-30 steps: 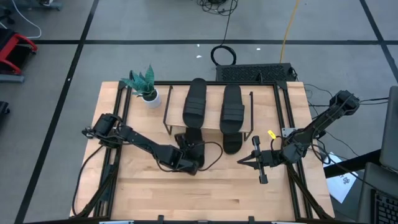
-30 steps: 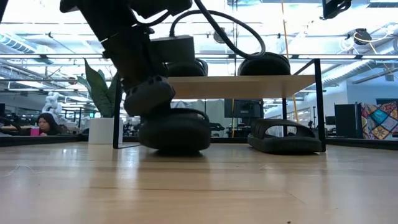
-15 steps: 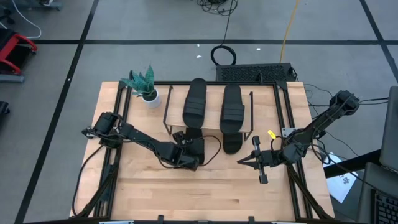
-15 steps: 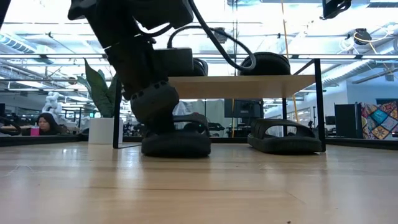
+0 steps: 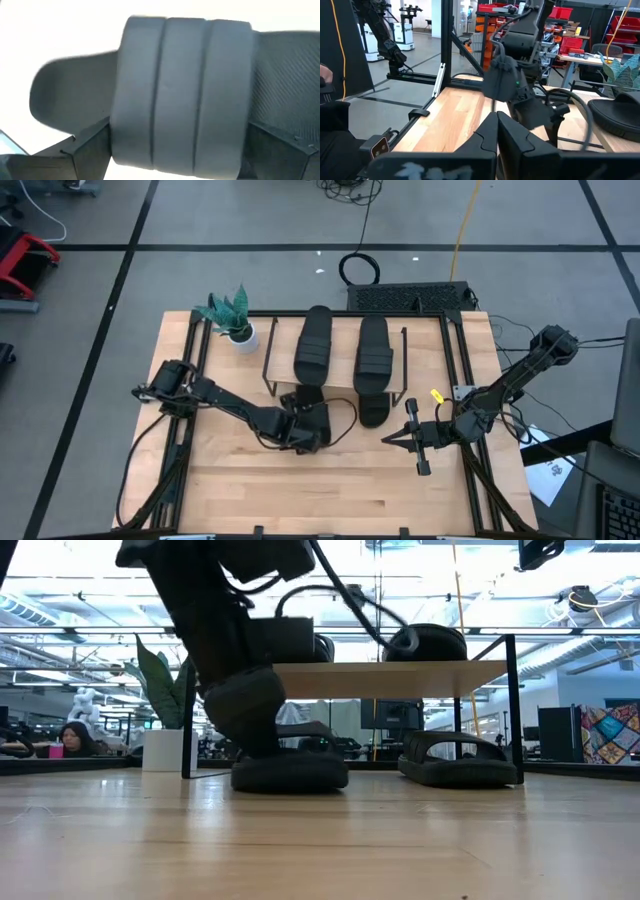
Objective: Pick and place slides into the shelf
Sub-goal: Put the black slipper under the shelf
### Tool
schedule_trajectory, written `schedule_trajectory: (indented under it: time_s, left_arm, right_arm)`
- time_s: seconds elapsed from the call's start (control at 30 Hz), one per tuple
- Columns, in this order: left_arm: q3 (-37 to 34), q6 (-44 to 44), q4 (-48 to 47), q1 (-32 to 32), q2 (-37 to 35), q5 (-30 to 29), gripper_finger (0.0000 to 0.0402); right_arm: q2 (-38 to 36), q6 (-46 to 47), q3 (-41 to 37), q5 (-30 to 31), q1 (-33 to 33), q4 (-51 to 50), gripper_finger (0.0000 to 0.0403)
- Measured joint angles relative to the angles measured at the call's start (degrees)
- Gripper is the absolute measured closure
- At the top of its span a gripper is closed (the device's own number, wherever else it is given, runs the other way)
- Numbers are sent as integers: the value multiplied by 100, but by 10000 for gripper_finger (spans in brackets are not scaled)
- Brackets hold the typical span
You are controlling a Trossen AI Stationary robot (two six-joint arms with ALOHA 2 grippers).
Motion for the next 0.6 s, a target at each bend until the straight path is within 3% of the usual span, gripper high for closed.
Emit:
schedule_trajectory:
  time_s: [0.37,0.6]
  left_arm:
    - [328,403,-314,-298,0,-784,11]
    - [728,379,-640,-600,0,-533,12]
  right_arm:
    - [0,0,0,0,-1,0,403]
    - [0,0,0,0,0,-1,403]
